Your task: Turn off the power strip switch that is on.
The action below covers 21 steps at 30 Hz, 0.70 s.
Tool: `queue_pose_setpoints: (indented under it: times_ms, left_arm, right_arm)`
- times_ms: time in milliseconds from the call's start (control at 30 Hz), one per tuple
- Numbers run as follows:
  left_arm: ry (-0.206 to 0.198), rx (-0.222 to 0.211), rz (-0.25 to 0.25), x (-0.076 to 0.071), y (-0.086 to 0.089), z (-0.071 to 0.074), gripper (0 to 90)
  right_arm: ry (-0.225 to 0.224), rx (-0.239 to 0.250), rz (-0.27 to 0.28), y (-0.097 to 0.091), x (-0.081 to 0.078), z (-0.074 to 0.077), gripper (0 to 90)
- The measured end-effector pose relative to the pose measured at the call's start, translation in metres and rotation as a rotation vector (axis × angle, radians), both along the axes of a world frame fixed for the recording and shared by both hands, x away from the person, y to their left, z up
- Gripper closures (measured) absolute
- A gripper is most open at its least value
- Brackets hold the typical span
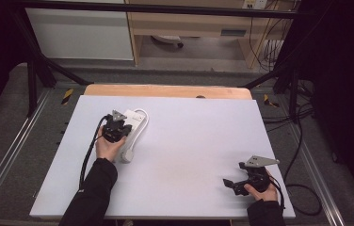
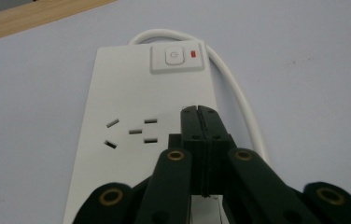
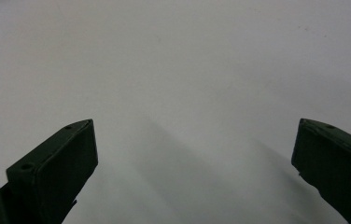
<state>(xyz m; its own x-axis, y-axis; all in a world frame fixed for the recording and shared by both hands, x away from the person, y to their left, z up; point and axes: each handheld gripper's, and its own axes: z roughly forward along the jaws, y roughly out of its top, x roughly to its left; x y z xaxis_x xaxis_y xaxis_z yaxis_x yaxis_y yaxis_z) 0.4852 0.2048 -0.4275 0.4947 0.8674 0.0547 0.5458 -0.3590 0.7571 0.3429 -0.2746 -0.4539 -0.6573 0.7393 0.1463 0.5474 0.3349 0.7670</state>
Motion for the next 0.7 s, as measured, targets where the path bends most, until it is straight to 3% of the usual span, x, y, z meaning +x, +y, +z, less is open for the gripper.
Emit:
queue_pose_setpoints:
  times_ms: [700]
  left_arm:
    - [-0.013, 0.008, -0.015, -0.0008, -0.0016, -0.0015, 89.8]
  right_arm:
    - [-0.003, 0.001, 0.0, 0.0002, -0.0001, 0.0001, 0.9]
